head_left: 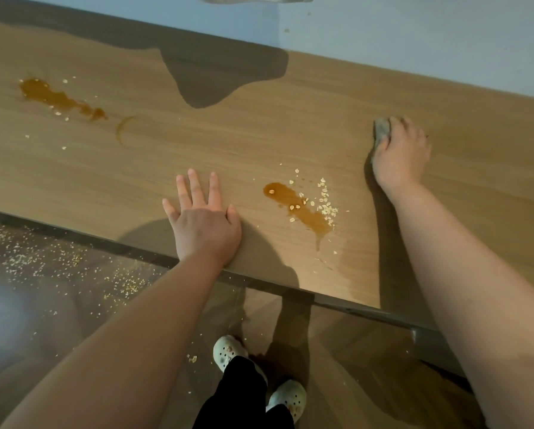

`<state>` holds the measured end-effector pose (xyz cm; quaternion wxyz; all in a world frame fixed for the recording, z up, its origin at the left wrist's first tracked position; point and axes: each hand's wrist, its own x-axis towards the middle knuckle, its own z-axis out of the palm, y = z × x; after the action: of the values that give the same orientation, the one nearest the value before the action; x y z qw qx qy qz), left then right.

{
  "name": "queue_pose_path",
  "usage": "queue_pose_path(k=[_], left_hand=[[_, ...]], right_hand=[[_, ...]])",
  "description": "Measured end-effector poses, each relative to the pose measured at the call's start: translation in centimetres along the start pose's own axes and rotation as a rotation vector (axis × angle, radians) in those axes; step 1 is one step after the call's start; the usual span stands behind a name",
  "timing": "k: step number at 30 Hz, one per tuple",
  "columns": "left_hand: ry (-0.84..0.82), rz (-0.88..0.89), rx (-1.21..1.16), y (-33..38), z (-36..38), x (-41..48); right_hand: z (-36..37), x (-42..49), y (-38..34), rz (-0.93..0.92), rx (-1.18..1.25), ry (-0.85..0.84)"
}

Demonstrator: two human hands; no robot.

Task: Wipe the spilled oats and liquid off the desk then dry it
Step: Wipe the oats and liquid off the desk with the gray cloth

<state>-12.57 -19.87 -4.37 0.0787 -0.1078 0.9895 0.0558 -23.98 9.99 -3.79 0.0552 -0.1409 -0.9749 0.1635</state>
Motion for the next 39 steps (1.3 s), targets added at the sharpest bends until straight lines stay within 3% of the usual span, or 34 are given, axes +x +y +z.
queue_pose_path(k=[1,3,6,8,11,12,13,16,18,19,22,23,24,28,30,33,34,39], left_hand=[[-0.002,0.001,0.000,0.0,0.0,0.0],[-0.008,-0.003,-0.004,0.0,-0.1,0.0],[-0.011,-0.006,-0.006,0.1,-0.2,-0.1],[-0.004,-0.004,-0.008,0.0,-0.1,0.0],[0.002,-0.007,-0.026,0.0,-0.2,0.0],[0.006,-0.009,-0.034,0.0,-0.2,0.0],[0.009,-0.009,-0.038,0.0,-0.2,0.0],[0.008,-0.007,-0.035,0.0,-0.1,-0.1],[0.006,-0.009,-0.034,0.1,-0.2,-0.1],[0.006,-0.008,-0.032,0.1,-0.2,-0.1],[0.007,-0.006,-0.029,0.1,-0.2,-0.1],[0.010,-0.004,-0.028,0.1,-0.2,-0.1],[0.011,-0.003,-0.028,0.1,-0.2,-0.1],[0.011,-0.003,-0.034,0.0,-0.1,-0.1],[0.013,0.000,-0.035,-0.1,-0.1,-0.1],[0.017,0.002,-0.034,-0.1,0.0,-0.1],[0.018,0.002,-0.032,-0.1,0.0,-0.1],[0.018,-0.004,-0.020,0.0,0.0,-0.1]], right_hand=[[0.4,-0.3,-1.5,-0.053,0.002,-0.011],[0.7,-1.7,-3.2,-0.329,-0.015,-0.132],[-0.1,-1.9,-1.2,-0.634,-0.088,-0.260],[-0.2,0.0,0.5,-0.514,-0.101,-0.171],[0.9,1.4,-1.1,-0.044,-0.033,-0.009],[1.3,0.8,-2.7,-0.010,-0.040,0.020],[1.6,0.0,-4.1,-0.084,-0.043,0.023],[1.7,-2.3,-4.9,-0.574,-0.013,-0.176],[0.9,-1.0,-2.7,-0.714,-0.053,-0.238],[0.7,0.4,-1.8,-0.640,-0.064,-0.210],[0.7,4.1,-1.1,-0.184,-0.026,-0.070],[1.0,4.2,-2.1,-0.127,-0.024,-0.045],[1.1,3.6,-3.4,-0.164,-0.016,-0.051],[0.3,0.8,-4.0,-0.668,-0.015,-0.294],[-0.7,1.9,-1.7,-0.648,-0.034,-0.283],[-1.4,1.2,0.5,-0.271,0.067,-0.139],[-1.0,-0.3,0.0,-0.250,0.076,-0.117],[-1.8,-6.3,-0.6,-0.615,-0.071,-0.335]])
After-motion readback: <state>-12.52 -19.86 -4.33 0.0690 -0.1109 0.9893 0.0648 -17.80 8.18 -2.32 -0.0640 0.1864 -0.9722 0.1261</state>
